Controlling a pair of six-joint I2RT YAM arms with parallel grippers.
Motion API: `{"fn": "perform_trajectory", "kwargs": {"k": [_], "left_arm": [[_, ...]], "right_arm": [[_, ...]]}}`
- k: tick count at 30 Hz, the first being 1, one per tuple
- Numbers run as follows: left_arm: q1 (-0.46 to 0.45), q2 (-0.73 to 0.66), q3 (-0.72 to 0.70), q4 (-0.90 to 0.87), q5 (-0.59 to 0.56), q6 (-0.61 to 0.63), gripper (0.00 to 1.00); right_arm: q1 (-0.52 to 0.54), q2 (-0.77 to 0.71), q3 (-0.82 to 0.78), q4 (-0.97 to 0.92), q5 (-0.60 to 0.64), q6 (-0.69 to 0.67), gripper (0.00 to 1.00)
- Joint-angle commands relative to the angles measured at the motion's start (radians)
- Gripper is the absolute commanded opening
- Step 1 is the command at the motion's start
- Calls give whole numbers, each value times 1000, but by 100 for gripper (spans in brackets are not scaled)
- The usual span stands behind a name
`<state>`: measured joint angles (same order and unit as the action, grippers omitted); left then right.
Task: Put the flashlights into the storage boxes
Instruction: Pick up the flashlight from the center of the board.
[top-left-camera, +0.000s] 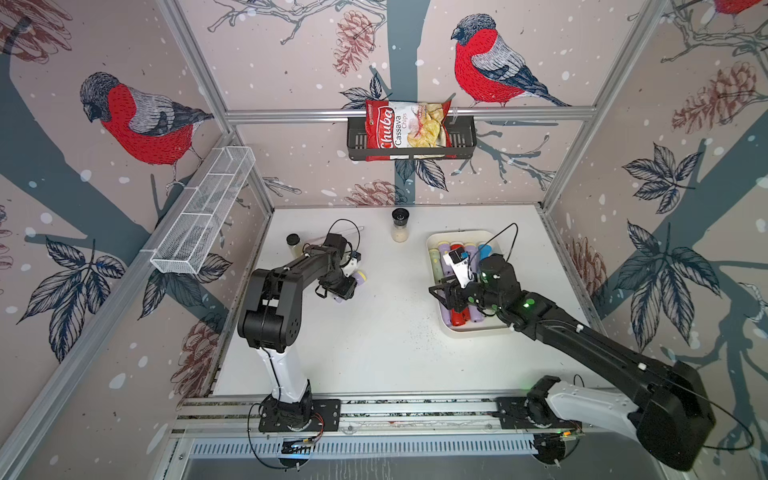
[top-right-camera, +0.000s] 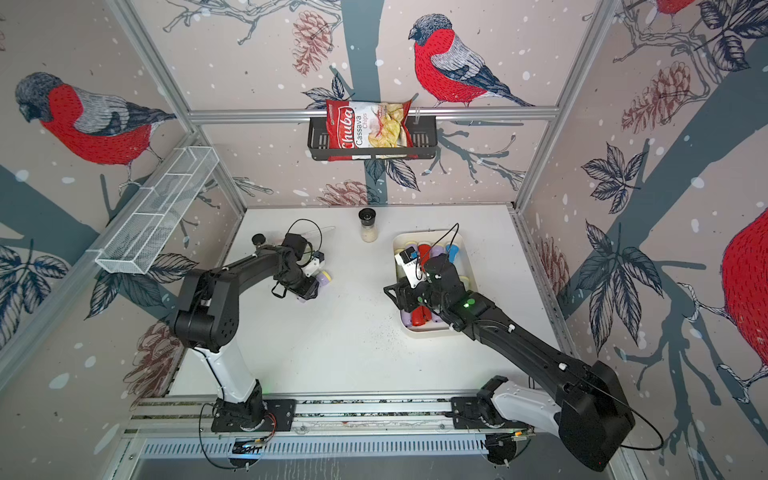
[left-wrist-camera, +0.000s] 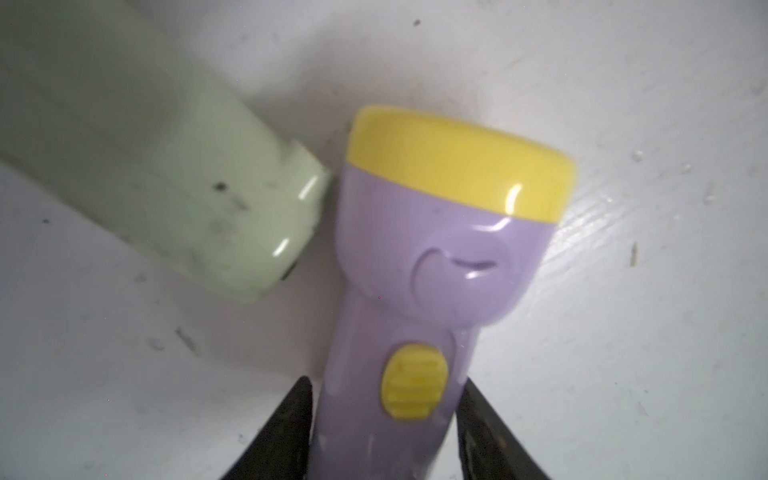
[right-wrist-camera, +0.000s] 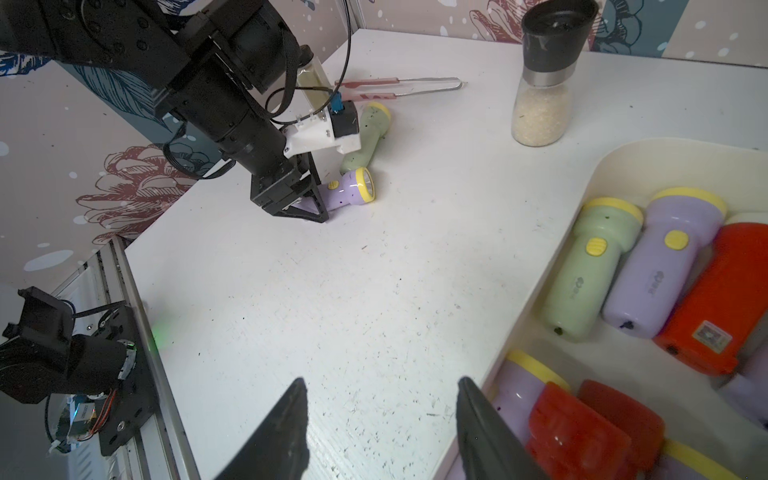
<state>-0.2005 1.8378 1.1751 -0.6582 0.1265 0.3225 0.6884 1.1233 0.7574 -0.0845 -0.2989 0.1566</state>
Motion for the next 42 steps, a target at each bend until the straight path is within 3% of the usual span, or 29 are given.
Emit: {"fn": "perform_trajectory", "kwargs": {"k": [1, 6, 12, 19, 26, 33, 42], "left_arm": [[-9, -13, -13, 19, -9, -6, 45], [-41, -58, -42, 33, 17, -6, 19], [-65, -172, -111, 97, 108, -39, 2], [-85, -370, -232, 291, 299, -168, 1], [-142, -548, -375, 641, 480, -356, 0], [-158, -643, -521, 992, 537, -545, 0], [-199, -676, -569, 1122, 568, -562, 0]], "right_arm": [[2, -21, -11, 16, 23, 4, 57], [0, -65, -15, 29, 61, 1, 57], [-1, -91, -25, 71, 81, 21, 57], [-6, -129, -52, 153, 83, 59, 58], [-40, -188, -67, 233, 86, 59, 62], [-67, -208, -115, 346, 20, 104, 66], [-64, -227, -176, 490, -68, 60, 67]]}}
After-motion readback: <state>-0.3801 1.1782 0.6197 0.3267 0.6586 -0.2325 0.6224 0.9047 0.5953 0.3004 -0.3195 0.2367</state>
